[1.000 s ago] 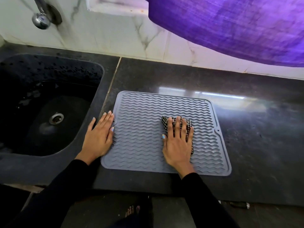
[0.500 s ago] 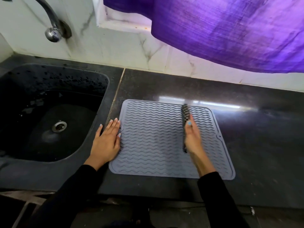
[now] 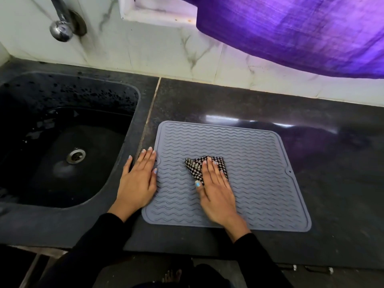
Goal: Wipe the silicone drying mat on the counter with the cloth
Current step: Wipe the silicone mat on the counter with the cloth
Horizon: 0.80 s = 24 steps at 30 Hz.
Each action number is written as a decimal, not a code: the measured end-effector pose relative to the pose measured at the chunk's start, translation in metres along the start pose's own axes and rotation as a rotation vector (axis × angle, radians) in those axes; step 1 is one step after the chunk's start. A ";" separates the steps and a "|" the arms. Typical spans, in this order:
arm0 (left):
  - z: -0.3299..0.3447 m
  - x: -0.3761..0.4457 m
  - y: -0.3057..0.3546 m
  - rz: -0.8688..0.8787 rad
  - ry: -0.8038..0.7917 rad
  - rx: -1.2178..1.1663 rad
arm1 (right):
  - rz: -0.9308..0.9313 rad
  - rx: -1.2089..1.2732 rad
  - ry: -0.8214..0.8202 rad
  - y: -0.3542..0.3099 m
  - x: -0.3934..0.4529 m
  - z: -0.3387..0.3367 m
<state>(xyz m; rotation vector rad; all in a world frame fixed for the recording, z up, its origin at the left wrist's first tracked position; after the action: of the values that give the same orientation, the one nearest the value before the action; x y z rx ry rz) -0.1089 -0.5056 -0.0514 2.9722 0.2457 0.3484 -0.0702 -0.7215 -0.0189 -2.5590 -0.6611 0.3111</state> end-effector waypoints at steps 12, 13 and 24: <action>-0.004 -0.001 -0.002 -0.005 -0.003 -0.033 | 0.331 1.449 0.399 0.019 0.008 -0.049; -0.003 -0.001 -0.002 -0.005 -0.004 -0.034 | 0.283 1.243 0.425 0.011 0.007 -0.048; 0.000 -0.001 -0.002 -0.004 0.001 0.010 | -0.027 -0.091 0.094 -0.004 0.015 0.012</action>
<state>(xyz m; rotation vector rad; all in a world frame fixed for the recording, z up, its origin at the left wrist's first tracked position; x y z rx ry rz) -0.1100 -0.5038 -0.0515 2.9807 0.2538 0.3491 -0.0628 -0.7062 -0.0283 -2.6297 -0.6887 0.1538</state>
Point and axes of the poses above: each hand's wrist, its own x-axis towards the middle knuckle, its own z-axis out of the palm, y = z × x, the point moved 1 cm from there along x, towards the middle knuckle, and after that the axes turned 9 degrees about x, right-handed, at the moved point
